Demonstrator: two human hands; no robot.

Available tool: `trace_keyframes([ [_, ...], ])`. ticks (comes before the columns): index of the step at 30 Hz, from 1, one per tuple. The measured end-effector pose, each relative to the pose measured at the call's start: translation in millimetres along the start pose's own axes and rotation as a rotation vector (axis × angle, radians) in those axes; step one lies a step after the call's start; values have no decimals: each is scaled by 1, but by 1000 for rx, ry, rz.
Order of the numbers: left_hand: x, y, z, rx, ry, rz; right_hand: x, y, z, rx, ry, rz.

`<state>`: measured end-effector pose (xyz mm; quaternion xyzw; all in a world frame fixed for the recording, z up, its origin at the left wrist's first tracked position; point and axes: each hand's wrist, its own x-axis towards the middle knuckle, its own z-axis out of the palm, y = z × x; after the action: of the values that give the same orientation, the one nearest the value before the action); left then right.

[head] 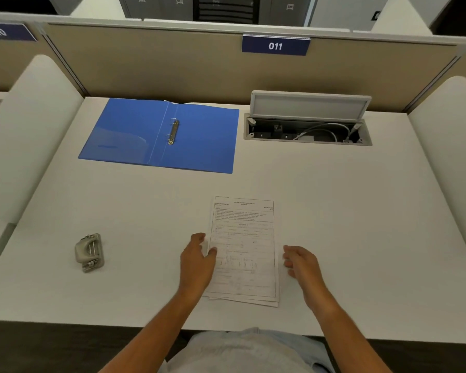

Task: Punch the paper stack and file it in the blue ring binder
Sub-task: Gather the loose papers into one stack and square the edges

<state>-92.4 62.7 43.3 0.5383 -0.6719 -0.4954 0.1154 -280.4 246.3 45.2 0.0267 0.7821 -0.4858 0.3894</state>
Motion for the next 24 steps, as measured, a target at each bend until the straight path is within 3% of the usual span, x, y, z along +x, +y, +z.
trace_keyframes([
  [3,2,-7,-6,-41,53,-64,6,1,-8,42,55,21],
  [9,1,4,13,-135,-24,-140,5,3,20,-1,33,40],
  [15,16,2,6,-285,-18,-317,7,-1,20,89,17,182],
  [24,9,3,19,-81,-59,-198,9,9,34,-38,49,102],
])
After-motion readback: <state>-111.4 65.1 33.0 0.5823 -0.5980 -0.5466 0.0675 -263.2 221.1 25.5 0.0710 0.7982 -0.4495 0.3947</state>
